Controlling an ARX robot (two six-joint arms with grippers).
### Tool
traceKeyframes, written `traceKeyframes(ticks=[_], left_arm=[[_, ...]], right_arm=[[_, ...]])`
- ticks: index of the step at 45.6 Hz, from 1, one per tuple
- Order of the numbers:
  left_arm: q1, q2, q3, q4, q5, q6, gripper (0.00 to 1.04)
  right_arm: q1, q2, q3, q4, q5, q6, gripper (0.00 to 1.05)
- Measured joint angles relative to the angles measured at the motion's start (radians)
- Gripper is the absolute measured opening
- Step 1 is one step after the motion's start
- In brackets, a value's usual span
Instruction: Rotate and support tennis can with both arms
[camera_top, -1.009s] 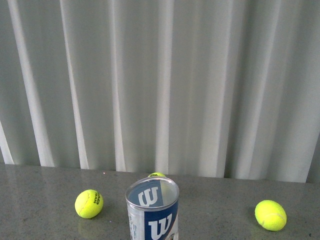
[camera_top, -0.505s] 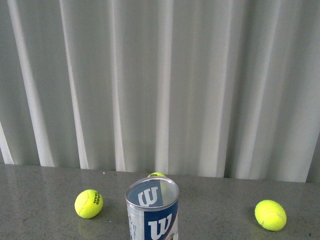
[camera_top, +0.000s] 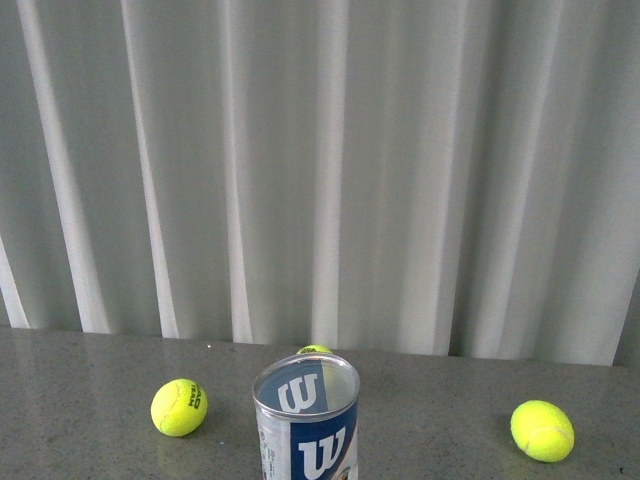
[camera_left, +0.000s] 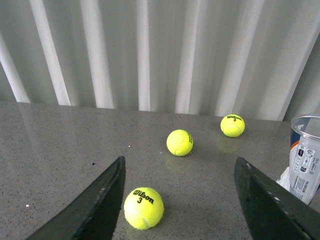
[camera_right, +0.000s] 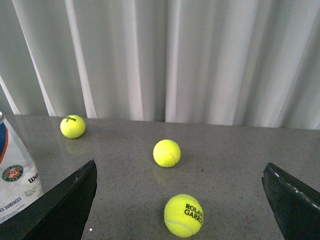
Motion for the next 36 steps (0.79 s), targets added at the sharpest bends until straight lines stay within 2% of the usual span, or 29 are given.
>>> traceKeyframes(ticks=[4,8,36], left_arm=[[0.0,0.0,0.0,0.0,0.0,0.0,0.85],[0.0,0.0,0.0,0.0,0.0,0.0,0.99],[0.0,0.0,0.0,0.0,0.0,0.002,0.98]], right_arm=[[0.0,0.0,0.0,0.0,0.0,0.0,0.98],[0.0,0.0,0.0,0.0,0.0,0.0,0.98],[0.0,0.0,0.0,0.0,0.0,0.0,0.98]])
